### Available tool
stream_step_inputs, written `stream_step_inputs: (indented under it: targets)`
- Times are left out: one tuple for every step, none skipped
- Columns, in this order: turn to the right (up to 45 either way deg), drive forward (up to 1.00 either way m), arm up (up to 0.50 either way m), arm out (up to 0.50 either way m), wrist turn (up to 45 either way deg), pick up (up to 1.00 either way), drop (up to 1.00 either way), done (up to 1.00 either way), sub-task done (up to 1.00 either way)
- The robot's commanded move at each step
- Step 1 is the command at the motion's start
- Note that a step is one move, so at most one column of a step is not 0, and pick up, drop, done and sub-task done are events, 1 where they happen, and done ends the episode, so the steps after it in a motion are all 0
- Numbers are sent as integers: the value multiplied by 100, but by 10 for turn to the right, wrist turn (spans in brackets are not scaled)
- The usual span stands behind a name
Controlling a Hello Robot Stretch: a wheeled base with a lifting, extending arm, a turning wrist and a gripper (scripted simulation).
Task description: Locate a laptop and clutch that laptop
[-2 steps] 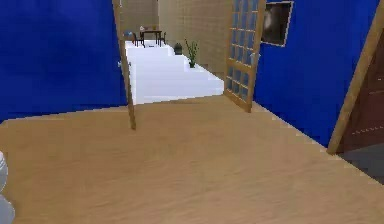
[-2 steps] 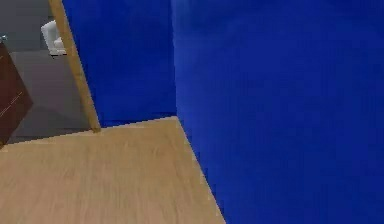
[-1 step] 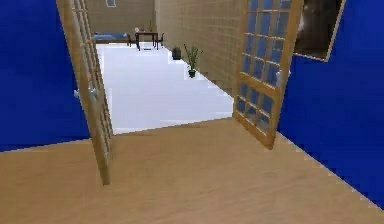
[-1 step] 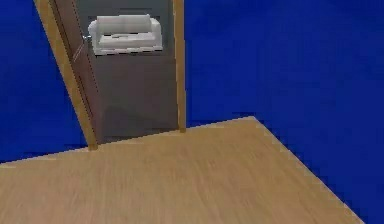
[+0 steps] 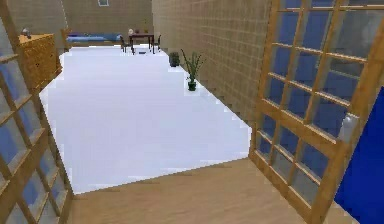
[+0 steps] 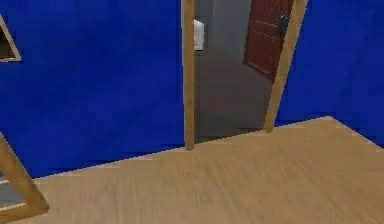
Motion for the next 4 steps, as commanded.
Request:
stream_step_inputs:
  targets:
    - [-90,0,0,0,0,0,0,0,0]
    - [0,45,0,0,0,0,0,0,0]
    - [-90,0,0,0,0,0,0,0,0]
    - [0,100,0,0,0,0,0,0,0]
